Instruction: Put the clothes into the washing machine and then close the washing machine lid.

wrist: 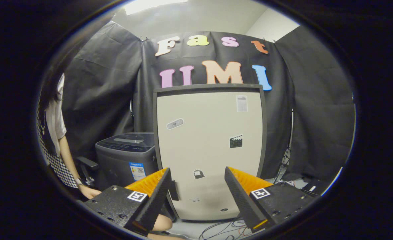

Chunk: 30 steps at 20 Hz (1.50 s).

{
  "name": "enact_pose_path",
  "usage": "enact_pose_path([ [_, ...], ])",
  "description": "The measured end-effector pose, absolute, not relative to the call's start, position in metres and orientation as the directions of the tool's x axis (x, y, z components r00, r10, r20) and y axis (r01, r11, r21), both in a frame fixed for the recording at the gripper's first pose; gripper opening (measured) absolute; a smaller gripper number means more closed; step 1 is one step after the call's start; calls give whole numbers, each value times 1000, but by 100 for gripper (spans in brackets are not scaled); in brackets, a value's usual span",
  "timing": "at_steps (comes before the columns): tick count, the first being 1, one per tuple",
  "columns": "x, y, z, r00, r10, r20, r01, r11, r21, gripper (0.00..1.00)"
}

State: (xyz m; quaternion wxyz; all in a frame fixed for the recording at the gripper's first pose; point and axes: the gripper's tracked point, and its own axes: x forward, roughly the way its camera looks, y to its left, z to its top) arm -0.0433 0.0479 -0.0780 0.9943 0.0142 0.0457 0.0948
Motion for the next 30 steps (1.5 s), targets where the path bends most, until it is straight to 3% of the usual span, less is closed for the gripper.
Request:
enact_pose_path([
  [30,-44,49,-77,978,189,-86,-186,982,36,97],
])
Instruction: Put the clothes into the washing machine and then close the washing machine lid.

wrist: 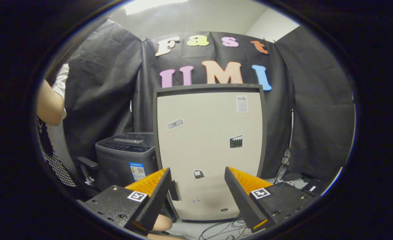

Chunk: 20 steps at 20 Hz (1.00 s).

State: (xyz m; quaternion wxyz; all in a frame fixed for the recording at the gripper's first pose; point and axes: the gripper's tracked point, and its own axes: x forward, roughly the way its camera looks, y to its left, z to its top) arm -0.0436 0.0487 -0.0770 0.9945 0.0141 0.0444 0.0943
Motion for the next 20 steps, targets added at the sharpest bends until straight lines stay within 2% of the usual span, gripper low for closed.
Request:
enact_pose_path([
  [20,-42,49,-77,978,190,-88,-188,982,35,97],
])
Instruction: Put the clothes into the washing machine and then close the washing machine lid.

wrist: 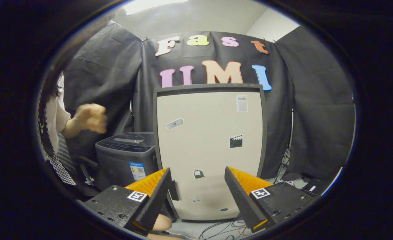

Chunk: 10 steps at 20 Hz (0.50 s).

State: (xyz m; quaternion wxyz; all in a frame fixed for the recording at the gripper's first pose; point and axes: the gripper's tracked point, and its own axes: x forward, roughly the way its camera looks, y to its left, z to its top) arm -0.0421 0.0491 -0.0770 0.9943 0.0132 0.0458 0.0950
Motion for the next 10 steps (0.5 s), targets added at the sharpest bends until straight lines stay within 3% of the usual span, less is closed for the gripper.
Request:
enact_pose_path([
  [10,-42,49,-77,978,190,-90,-188,982,37,97],
])
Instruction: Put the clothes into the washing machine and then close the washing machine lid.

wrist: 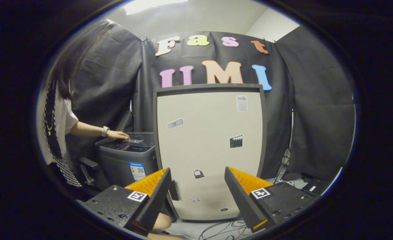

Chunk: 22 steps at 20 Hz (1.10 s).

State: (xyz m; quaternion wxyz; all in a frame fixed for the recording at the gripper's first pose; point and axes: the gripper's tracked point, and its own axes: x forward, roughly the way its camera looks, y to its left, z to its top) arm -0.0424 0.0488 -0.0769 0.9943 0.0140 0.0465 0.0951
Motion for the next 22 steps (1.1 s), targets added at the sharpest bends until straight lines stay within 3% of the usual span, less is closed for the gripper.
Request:
enact_pose_path([
  [22,-43,48,-78,978,188,-91,-185,982,39,97],
])
